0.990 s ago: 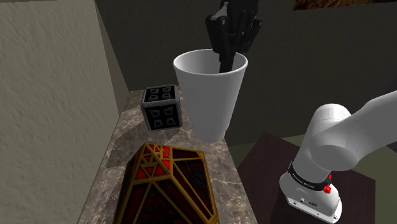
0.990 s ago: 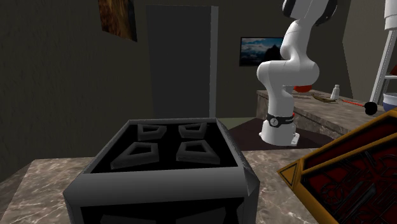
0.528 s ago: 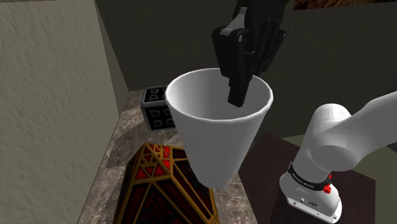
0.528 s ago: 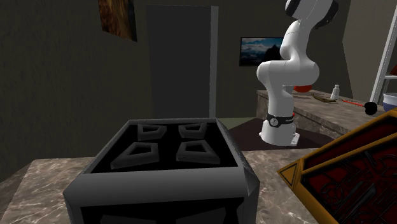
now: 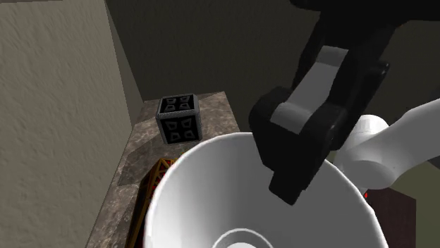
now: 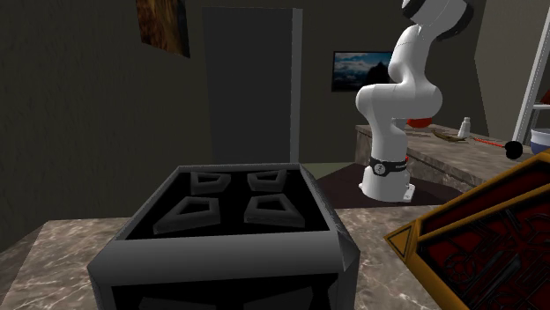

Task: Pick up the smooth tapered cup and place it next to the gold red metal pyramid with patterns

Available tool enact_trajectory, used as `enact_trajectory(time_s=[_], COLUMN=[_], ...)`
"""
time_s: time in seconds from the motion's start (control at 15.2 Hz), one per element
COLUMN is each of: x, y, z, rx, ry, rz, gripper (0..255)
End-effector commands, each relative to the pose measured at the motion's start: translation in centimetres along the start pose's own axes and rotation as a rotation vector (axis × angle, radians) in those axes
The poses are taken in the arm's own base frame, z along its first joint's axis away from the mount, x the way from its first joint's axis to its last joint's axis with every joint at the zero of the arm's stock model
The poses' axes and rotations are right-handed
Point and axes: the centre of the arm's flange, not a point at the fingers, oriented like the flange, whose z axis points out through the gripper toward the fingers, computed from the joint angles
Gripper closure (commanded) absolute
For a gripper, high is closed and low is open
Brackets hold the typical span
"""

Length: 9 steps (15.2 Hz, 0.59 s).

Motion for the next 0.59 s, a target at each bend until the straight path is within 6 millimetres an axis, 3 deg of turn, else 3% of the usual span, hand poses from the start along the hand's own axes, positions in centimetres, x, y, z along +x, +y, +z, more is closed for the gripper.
enact_trajectory(time_s=[0.0, 0.26, 0.53], x=[-2.0, -5.6, -5.8], y=[-1.4, -4.8, -4.5], z=[-0.3, 0.0, 2.1], rx=[0.001, 0.001, 0.0], ry=[0.0, 0.0, 0.0], rz=[0.002, 0.002, 0.002], gripper=[255, 255, 255])
